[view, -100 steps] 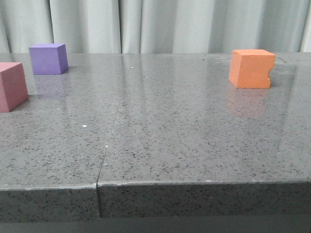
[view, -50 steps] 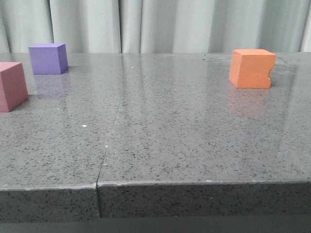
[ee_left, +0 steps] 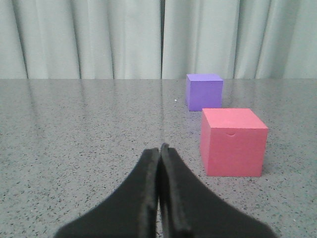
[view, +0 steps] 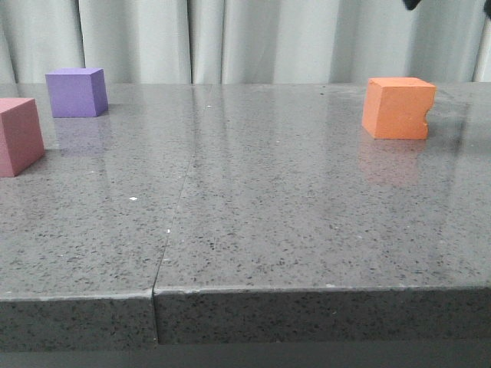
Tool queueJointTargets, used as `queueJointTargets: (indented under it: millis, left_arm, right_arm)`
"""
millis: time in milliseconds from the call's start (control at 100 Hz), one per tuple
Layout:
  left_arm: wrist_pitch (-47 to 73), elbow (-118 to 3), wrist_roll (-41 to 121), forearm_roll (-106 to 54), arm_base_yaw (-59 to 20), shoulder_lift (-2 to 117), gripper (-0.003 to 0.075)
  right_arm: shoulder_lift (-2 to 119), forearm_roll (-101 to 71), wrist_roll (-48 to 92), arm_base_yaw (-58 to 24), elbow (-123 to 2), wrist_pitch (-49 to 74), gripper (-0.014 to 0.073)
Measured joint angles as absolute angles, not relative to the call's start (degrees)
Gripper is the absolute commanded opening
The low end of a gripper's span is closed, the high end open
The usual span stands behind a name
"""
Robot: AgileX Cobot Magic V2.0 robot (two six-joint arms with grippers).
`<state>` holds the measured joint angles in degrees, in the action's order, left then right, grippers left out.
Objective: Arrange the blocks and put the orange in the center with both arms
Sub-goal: 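Lower the open right gripper over the orange cube and close on it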
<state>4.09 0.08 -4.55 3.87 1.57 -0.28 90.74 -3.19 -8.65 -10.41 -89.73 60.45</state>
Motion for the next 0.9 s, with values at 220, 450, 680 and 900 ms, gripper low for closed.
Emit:
queueJointTargets:
  millis: [220, 450, 680, 900]
  left_arm:
    - [4.09, 0.08, -4.55, 3.87, 1.57, -0.28, -0.002]
    - [4.09, 0.08, -4.55, 3.87, 1.57, -0.28, -0.002]
    - [4.09, 0.08, -4.55, 3.87, 1.57, -0.28, -0.002]
    - [4.09, 0.08, -4.55, 3.87, 1.57, -0.28, -0.002]
  right_arm:
    - [101.75, -3.19, -8.65, -10.41, -102.51, 69.28, 0.0631]
    - [108.75, -3.19, -8.86, -10.41, -110.52, 71.0, 0.0631]
    - [112.37, -2.59, -10.93, -10.17, -111.74, 71.13, 0.0631]
    - [114.83, -2.25, -11.41, -10.1, -111.84, 71.13, 0.0631]
